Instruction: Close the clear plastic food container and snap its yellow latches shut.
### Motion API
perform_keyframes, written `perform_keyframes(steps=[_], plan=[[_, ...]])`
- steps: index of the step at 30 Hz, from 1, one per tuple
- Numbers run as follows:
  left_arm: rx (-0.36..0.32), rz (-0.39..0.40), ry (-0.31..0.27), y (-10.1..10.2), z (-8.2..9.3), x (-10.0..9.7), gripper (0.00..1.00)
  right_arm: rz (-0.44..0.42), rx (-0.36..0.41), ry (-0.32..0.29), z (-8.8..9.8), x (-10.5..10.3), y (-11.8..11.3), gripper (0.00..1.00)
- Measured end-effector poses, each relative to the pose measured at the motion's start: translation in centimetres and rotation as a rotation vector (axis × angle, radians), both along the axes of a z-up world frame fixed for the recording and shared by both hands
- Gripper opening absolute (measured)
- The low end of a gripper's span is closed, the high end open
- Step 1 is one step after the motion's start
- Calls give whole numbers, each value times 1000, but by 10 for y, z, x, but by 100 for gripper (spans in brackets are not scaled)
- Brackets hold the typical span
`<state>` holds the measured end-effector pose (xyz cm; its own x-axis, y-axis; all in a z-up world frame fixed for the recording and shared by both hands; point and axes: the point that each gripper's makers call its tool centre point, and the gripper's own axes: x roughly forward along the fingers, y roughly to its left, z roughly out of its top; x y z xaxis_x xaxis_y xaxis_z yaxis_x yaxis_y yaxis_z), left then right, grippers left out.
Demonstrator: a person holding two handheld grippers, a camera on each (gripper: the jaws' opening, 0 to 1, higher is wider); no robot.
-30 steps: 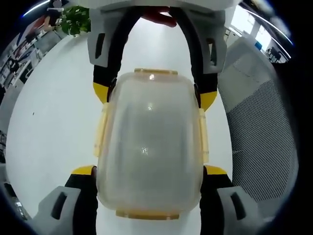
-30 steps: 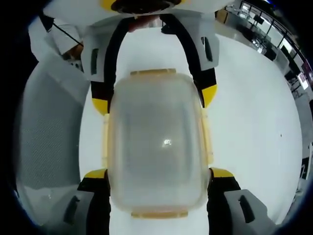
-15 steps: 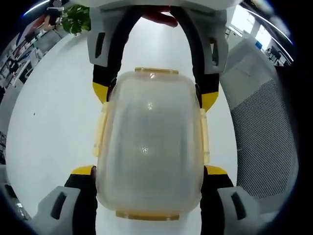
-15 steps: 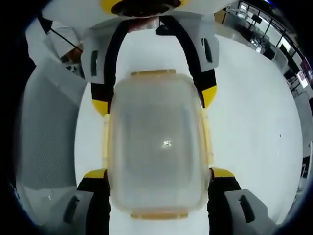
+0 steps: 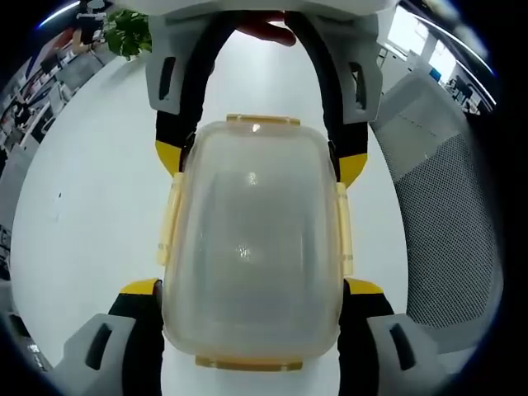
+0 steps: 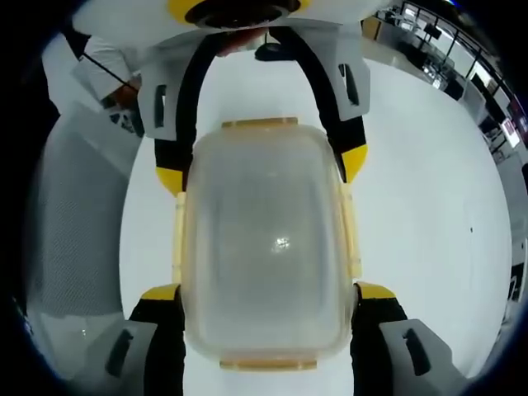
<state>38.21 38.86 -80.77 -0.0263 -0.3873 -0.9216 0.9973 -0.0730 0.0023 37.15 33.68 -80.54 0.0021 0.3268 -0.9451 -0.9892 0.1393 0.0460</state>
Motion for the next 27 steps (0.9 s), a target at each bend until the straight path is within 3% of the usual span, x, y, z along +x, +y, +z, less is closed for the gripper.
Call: perform_keyframes(steps=[27], plan=[[9,12,19,-7,-3,38,92,-2,-4,46,-5,36,-7,87]])
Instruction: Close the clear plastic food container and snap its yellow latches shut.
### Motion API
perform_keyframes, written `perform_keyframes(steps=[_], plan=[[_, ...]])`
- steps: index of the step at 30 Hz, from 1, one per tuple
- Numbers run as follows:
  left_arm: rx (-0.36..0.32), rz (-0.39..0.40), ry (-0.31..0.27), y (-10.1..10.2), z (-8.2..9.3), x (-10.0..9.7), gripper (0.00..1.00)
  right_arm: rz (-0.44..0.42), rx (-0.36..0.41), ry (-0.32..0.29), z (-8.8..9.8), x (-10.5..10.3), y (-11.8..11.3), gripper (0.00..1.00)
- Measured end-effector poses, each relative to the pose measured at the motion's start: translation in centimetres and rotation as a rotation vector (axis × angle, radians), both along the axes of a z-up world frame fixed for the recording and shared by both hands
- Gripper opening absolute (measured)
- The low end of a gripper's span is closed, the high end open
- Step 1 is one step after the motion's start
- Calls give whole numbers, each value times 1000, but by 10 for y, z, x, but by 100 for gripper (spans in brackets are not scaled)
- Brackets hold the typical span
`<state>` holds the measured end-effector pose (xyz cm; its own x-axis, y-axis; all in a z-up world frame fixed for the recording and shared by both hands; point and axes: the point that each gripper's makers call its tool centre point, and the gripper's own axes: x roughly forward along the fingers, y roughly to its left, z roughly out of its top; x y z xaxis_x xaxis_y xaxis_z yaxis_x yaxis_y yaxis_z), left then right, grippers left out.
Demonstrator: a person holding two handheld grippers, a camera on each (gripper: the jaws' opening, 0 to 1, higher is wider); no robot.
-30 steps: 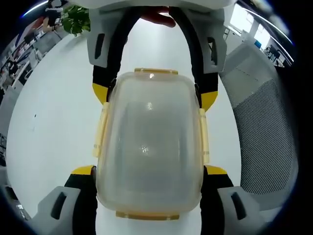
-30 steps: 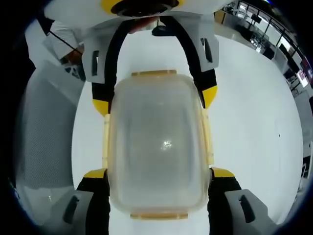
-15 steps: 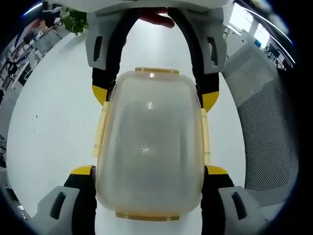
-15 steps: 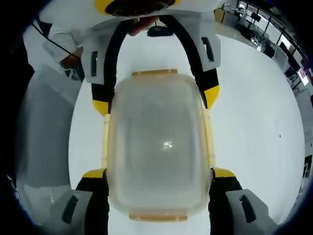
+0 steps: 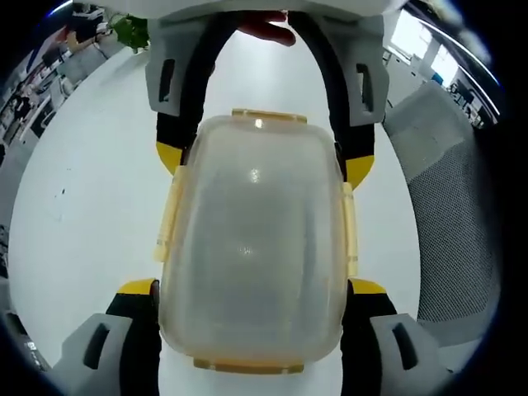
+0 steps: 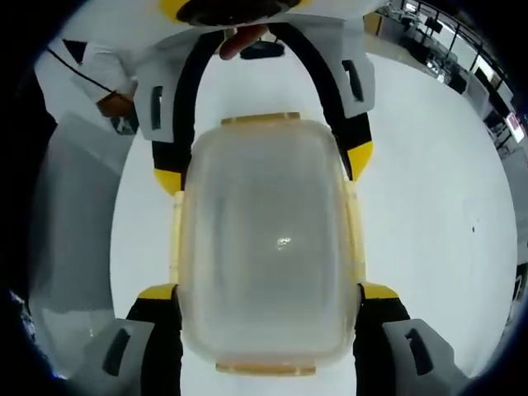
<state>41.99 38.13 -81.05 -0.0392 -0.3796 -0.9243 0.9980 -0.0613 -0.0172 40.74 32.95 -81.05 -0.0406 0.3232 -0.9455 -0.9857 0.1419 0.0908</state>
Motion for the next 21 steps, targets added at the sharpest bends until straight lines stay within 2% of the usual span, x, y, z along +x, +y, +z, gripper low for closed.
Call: perform_keyframes(steps=[7,21], plan=[[13,-4,-21,-3,0,13,92,-17,14,-14,1,10,-3,87],[31,3,-22,-7,-2,30,92,-20,20,-21,1,29,-7,88]])
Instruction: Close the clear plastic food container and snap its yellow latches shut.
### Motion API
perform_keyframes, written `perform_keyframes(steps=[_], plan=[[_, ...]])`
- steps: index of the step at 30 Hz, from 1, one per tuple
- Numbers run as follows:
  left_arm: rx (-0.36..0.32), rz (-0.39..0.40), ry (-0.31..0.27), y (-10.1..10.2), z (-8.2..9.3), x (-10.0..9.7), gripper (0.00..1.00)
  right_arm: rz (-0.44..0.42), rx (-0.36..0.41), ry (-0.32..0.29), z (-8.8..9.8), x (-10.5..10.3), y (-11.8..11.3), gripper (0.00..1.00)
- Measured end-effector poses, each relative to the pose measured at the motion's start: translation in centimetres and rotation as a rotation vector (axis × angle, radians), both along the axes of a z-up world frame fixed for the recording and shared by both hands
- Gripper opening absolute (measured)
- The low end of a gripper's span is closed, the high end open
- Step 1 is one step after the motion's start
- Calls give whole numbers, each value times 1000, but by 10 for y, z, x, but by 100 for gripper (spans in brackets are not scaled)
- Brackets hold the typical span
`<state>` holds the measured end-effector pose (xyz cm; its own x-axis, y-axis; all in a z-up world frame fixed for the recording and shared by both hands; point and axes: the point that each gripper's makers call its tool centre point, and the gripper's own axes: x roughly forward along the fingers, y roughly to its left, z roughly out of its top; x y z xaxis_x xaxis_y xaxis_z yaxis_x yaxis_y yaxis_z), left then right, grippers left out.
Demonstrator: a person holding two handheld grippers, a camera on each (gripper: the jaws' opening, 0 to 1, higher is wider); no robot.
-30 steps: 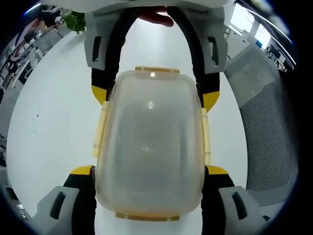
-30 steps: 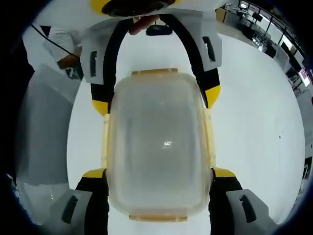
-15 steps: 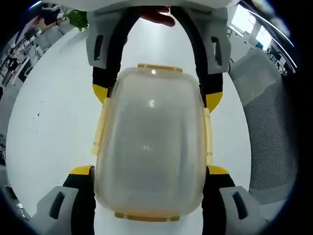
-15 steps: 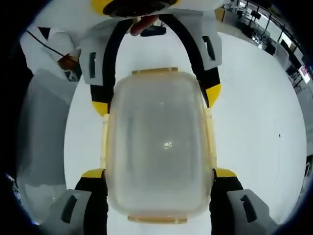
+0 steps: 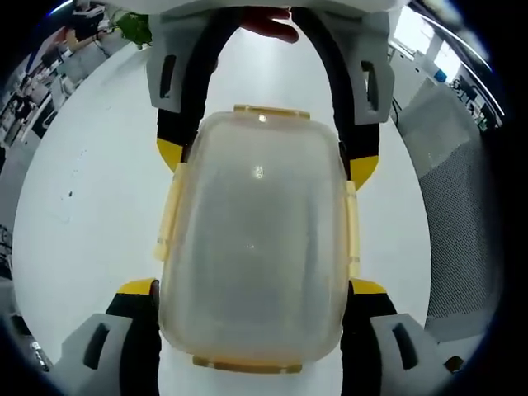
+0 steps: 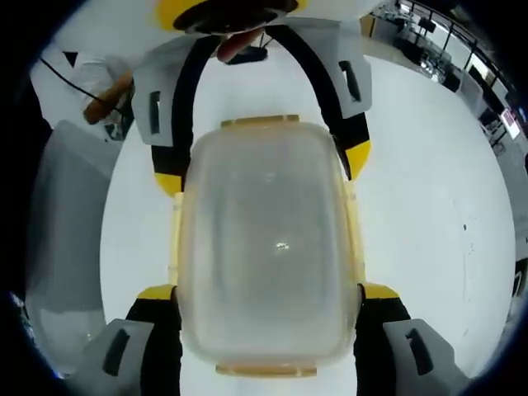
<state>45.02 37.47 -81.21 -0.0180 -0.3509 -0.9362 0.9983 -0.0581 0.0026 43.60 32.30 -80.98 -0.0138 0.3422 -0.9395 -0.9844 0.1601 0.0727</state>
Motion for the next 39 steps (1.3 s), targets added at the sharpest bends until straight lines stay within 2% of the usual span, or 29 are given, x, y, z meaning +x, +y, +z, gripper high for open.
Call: perform_keyframes(steps=[17,19,20,21,22,26,30,35,39], plan=[[31,-31,-73,-3,2,22,91,-35,7,-16,2,19,-4,88],[64,-73,-117,2,-2,26,93,-39,4,-20,2,21,-4,88],[98,-141,-164,5,-5,28,93,-42,5,-21,2,21,-4,88],[122,-184,-184,8,-8,26,92,-40,5,-21,2,21,-4,88],[104,-143,-160,5,-7,23,92,-40,5,-21,2,21,-4,88],[78,-130,-151,5,-5,24,92,-42,11,-25,2,20,-4,88],[79,-118,-149,4,-4,24,92,-43,18,-34,3,20,-4,88],[36,-48,-107,-2,3,23,91,-37,17,-41,4,20,-3,88],[25,-80,-112,-3,7,22,89,-26,41,-48,7,19,-2,87]])
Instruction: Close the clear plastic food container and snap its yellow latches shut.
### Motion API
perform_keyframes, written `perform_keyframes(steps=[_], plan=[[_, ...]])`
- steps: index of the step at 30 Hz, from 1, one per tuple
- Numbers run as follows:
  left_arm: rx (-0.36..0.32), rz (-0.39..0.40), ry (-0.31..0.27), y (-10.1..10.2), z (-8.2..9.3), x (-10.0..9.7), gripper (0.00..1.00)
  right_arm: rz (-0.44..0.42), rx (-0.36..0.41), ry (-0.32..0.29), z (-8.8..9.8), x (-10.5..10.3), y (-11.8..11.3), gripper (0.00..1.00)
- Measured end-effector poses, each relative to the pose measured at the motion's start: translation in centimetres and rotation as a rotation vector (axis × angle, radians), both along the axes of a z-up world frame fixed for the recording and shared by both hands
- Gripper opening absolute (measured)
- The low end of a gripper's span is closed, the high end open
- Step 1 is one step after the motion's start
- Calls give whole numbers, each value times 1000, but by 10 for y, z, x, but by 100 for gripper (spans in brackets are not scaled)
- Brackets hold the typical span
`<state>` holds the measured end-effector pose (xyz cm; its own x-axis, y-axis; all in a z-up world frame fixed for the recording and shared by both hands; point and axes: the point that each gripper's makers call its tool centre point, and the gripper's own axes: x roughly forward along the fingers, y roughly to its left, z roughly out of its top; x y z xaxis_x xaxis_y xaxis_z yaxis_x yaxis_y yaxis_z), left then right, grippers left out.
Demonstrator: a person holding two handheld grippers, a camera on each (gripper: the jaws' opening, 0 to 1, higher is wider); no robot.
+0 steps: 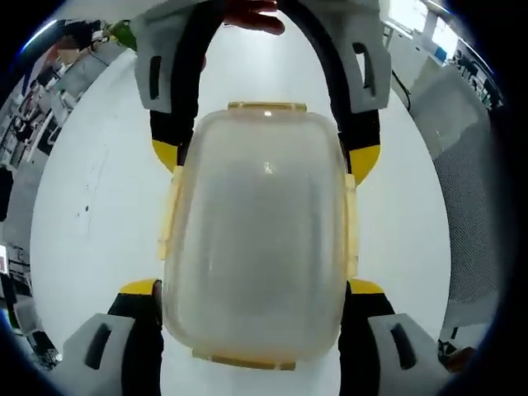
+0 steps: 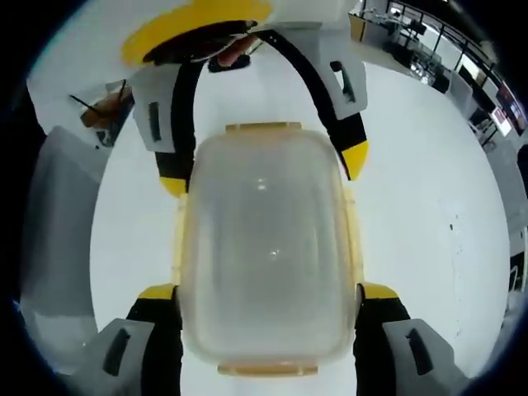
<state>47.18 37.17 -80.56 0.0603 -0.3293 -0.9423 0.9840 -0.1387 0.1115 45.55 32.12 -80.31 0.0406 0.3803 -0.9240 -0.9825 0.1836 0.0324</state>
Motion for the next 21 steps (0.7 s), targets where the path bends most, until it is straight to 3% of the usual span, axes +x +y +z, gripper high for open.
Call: perform_keyframes(steps=[11,14,21], plan=[[-48,1,-5,-5,9,1,85,-1,65,-45,11,1,5,88],[-98,45,0,-3,15,3,81,-11,184,-108,24,5,16,84],[-246,121,26,-3,29,1,80,-154,330,-110,31,2,19,87]])
